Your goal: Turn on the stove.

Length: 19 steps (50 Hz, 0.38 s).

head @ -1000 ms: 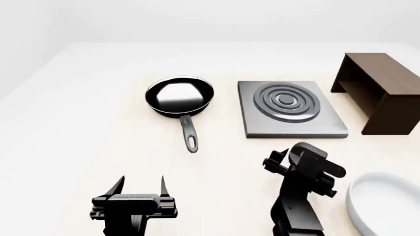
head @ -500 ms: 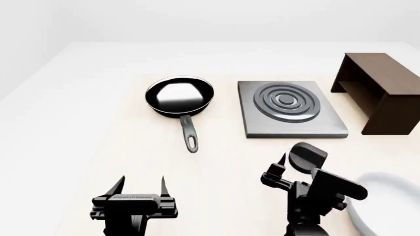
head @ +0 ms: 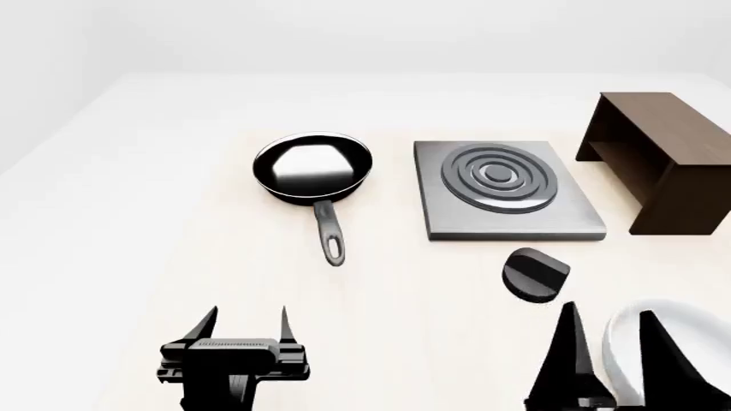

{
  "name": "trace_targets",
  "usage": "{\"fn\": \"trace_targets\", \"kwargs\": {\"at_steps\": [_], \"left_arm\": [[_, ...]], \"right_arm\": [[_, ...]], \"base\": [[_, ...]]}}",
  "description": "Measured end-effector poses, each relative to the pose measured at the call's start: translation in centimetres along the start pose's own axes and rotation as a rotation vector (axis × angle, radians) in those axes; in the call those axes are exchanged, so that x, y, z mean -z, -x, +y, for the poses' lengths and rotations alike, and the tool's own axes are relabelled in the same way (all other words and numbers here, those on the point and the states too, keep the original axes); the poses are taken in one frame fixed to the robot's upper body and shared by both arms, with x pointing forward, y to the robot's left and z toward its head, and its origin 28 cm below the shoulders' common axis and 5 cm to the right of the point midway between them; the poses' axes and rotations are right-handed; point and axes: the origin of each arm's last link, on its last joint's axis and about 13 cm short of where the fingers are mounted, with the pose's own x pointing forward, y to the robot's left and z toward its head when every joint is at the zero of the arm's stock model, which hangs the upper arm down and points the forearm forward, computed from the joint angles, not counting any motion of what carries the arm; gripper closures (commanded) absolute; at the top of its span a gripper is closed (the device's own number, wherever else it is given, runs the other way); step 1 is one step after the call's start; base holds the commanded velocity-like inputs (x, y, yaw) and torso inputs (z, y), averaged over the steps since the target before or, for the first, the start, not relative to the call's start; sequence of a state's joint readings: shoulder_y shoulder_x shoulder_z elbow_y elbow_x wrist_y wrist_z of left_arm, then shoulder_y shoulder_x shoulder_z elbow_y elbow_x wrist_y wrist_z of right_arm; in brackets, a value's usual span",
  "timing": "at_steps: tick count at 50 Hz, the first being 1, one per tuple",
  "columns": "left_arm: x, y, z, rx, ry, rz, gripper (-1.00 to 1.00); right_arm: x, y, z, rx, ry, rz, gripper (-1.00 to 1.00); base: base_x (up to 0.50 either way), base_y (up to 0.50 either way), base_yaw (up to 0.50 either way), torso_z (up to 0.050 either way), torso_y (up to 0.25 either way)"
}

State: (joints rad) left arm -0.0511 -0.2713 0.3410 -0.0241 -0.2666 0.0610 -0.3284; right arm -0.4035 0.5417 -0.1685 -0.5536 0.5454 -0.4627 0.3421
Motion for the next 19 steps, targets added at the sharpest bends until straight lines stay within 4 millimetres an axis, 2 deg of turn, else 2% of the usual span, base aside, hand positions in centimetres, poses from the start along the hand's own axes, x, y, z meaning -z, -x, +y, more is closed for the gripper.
{"fn": "trace_targets", "kwargs": {"at_steps": [8,19], "left_arm": [[0.0,0.0,0.0,-0.001,0.001,0.0,-1.0],[0.0,-0.1,0.0,-0.001,0.001,0.0,-1.0]], "right_arm": [[-3.2,2.8,-0.3,-0.107,-0.099,-0.137,-1.0],[-5.4,4.0,-0.6,-0.264,-0.29,-0.27,-1.0]], "base": [[0.0,0.0,0.0,0.0,0.0],[0.0,0.0,0.0,0.0,0.0]]}}
